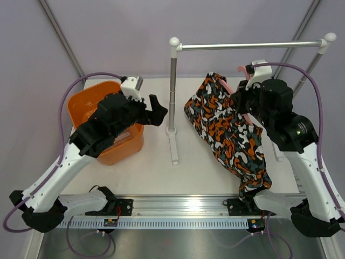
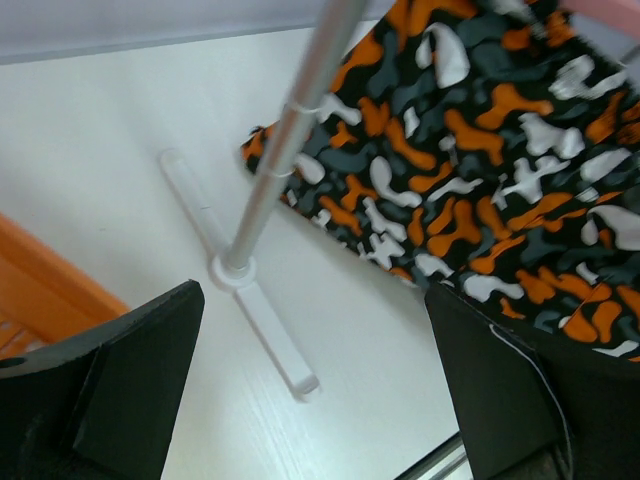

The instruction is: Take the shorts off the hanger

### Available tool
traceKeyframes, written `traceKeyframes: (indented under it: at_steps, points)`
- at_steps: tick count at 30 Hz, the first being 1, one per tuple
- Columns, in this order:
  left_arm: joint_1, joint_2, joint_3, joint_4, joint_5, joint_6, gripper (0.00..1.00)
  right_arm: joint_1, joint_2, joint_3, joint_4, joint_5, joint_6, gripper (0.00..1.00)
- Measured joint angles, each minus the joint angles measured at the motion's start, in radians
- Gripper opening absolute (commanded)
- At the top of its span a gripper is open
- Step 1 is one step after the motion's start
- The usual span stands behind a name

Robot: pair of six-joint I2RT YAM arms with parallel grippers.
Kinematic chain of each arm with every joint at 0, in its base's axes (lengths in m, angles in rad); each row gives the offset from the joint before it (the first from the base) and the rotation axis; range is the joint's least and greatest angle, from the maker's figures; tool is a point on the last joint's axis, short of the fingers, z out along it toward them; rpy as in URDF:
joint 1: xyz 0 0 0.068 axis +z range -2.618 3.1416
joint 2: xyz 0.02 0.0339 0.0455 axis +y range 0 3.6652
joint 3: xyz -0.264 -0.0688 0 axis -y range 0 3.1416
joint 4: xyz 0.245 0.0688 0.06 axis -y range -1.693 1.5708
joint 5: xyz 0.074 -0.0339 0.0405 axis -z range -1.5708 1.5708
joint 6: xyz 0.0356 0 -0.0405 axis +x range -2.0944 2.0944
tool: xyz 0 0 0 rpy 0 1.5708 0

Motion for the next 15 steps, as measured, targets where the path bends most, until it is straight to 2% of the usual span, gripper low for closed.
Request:
traceKeyframes:
  at_steps: [6,15]
  points:
    - [-0.188,0.175,0.103,0.084,-0.082,-0.021,0.99,0.008,-0.062,-0.076,-0.056,-0.017,0.037,0.00]
    - [-0.288,0.424,0.206,0.266,-0.150,-0.079,0.99,0.015,-0.097,-0.079,-0.069,-0.025,0.053,0.00]
